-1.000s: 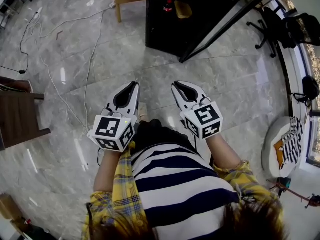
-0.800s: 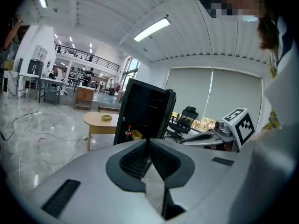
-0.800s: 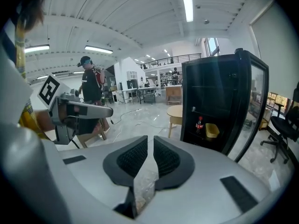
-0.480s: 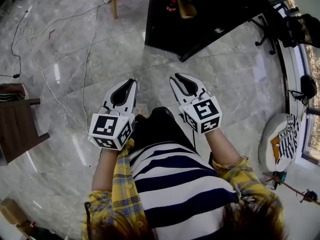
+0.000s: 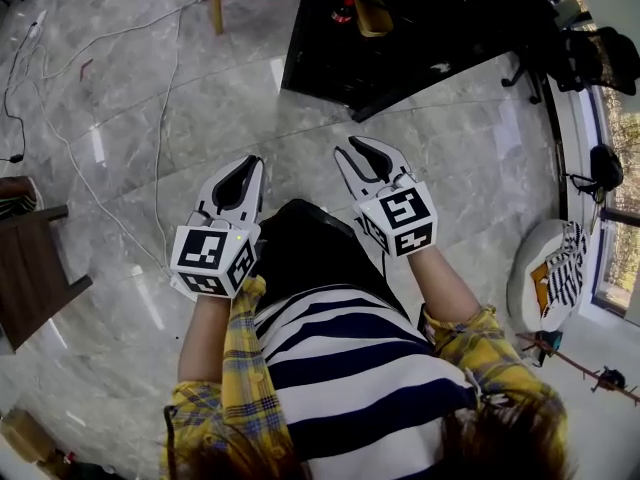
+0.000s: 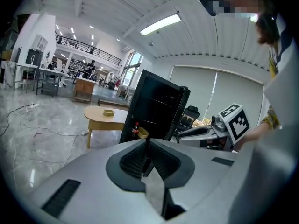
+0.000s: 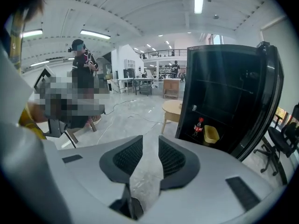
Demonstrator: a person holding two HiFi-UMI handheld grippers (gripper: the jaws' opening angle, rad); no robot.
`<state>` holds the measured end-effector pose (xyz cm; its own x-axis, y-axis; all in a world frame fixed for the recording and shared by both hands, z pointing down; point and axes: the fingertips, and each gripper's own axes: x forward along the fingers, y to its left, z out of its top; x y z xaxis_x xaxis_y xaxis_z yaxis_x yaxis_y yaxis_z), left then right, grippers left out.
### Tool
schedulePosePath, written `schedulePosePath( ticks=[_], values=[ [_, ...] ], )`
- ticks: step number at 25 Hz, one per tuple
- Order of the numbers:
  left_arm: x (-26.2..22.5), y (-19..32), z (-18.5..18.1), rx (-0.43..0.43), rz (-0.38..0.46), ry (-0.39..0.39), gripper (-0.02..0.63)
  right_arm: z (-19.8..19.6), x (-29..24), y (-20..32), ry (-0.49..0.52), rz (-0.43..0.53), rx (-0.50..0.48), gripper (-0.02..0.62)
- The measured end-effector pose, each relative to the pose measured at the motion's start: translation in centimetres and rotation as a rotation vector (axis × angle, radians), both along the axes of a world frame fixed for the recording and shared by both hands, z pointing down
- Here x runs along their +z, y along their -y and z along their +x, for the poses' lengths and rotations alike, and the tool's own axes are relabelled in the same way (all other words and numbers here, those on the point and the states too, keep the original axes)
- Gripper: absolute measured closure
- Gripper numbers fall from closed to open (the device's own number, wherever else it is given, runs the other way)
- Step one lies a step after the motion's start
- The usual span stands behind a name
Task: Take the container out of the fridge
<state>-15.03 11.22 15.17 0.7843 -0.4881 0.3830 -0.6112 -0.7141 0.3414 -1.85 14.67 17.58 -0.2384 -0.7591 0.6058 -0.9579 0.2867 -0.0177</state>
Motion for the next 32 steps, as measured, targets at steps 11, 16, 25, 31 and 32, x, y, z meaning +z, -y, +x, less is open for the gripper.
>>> schedulePosePath(
  ticks=[11, 16, 25, 31, 32],
  values=[
    [3.0, 2.5, 1.4, -0.016, -0.019, 0.034, 0.572, 3.9, 3.7, 4.0, -0.083, -0.023, 0.003, 0.497],
    [4.5, 4.3, 2.4, -0.097, -0.022, 0.039, 0.572, 7.1, 5.9, 7.0, -0.15, -0.032, -0.036, 0.497],
    [9.6, 6.5, 6.8, -0.166, -0.084, 0.046, 0.572, 11.8, 10.6, 12.1, -0.242, -0.049, -0.087, 0.497],
    [13.0, 8.2, 9.3, -0.176, -0.082, 0.064, 0.572, 15.1, 13.8, 15.2, -0.29, -0.034, -0.071, 0.497],
    [13.5, 8.5, 9.6, -0.184, -0.085, 0.062, 0.572, 15.7, 14.3, 15.6, -0.296, -0.036, -0.066, 0.497]
  ],
)
